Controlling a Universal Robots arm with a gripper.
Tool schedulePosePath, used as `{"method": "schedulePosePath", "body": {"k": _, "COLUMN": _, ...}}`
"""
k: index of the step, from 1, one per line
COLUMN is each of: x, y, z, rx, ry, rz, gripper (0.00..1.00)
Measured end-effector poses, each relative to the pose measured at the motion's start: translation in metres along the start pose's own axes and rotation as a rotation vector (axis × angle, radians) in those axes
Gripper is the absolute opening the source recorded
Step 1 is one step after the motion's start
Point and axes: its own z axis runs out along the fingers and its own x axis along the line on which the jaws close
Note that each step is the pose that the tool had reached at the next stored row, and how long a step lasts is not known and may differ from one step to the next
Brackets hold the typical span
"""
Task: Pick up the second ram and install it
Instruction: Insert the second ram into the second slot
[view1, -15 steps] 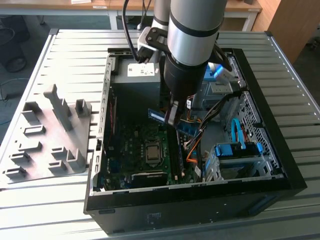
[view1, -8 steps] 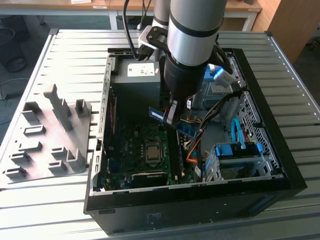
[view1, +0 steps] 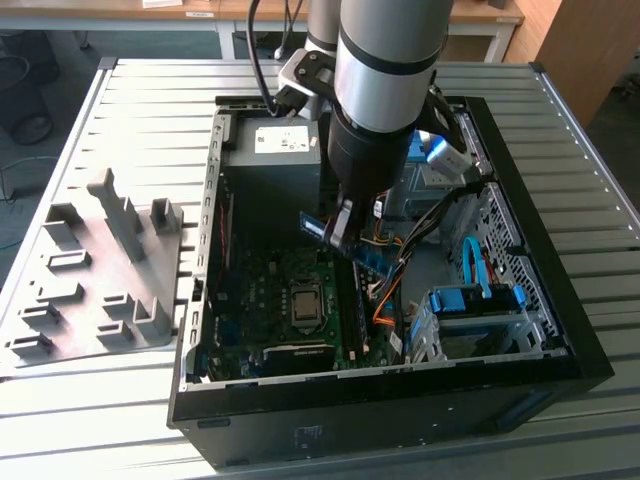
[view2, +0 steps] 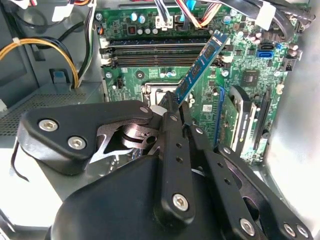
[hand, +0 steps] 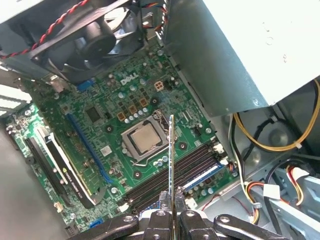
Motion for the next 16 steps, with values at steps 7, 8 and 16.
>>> {"method": "schedulePosePath", "body": {"k": 7, "x": 0.0000, "y": 0.0000, "z": 0.0003, "rx": 0.0024, "ry": -0.0022, "rz": 0.052, "gripper": 0.14}}
{"method": "schedulePosePath", "body": {"k": 8, "x": 0.0000, "y": 0.0000, "z": 0.0003, "rx": 0.0027, "ry": -0.0025, "rz": 0.058, "gripper": 0.14}}
{"method": "schedulePosePath", "body": {"k": 16, "x": 0.0000, "y": 0.0000, "z": 0.0006, "rx": 0.0050, "ry": -0.0047, "rz": 0.108, "gripper": 0.14}}
